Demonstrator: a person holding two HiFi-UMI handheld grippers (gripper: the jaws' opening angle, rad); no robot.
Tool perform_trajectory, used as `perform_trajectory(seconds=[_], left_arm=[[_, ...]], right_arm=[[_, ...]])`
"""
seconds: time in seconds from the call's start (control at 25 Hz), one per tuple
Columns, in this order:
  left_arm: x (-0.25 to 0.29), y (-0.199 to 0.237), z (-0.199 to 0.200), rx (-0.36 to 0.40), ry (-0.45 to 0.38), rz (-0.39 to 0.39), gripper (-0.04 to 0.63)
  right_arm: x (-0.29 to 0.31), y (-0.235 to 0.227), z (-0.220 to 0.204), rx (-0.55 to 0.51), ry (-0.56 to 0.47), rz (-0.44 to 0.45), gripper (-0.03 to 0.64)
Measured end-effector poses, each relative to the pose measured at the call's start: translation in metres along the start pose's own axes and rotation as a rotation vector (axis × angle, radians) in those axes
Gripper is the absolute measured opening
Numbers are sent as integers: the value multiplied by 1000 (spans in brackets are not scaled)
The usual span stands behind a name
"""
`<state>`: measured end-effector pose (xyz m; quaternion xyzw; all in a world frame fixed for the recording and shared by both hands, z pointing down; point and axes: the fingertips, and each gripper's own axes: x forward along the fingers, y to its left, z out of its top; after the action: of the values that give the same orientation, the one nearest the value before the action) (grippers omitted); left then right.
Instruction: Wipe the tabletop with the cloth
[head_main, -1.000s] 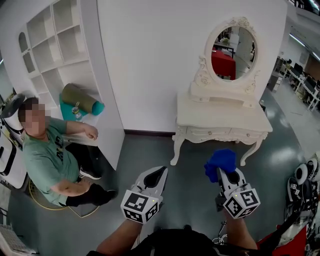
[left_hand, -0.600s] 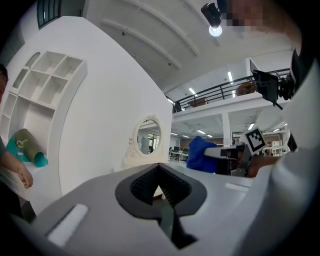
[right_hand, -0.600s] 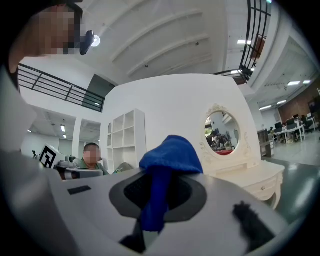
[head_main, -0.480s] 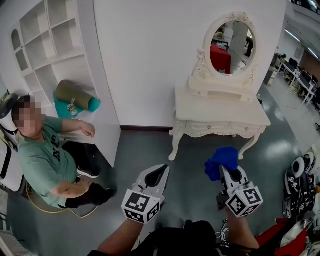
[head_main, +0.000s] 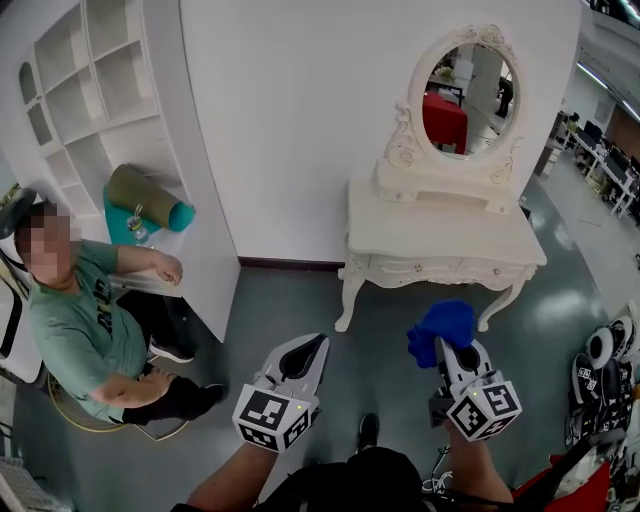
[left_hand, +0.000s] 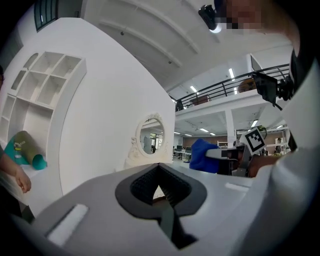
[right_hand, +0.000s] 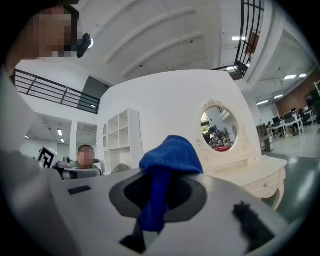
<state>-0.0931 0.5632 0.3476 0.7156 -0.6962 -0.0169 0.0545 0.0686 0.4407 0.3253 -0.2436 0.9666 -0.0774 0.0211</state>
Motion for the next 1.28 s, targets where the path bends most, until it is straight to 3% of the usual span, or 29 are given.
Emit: perform_trajectory(seconds=[0.52, 0.68, 0.84, 1.12, 1.28], left_arm=[[136, 18, 15, -21, 8, 83, 6], [164, 17, 12, -26, 28, 102, 6], [184, 18, 9, -36, 43, 129, 6], [224, 21, 15, -12, 50, 107, 6], [247, 45, 21, -6, 20, 103, 6]], right_arm=[[91, -103, 12, -5, 23, 155, 54], [106, -130, 14, -52, 41, 161, 52], [116, -147, 17, -10, 21, 201, 53], [143, -174, 17, 27, 20, 205, 53], [172, -183, 21, 6, 7, 195, 54]])
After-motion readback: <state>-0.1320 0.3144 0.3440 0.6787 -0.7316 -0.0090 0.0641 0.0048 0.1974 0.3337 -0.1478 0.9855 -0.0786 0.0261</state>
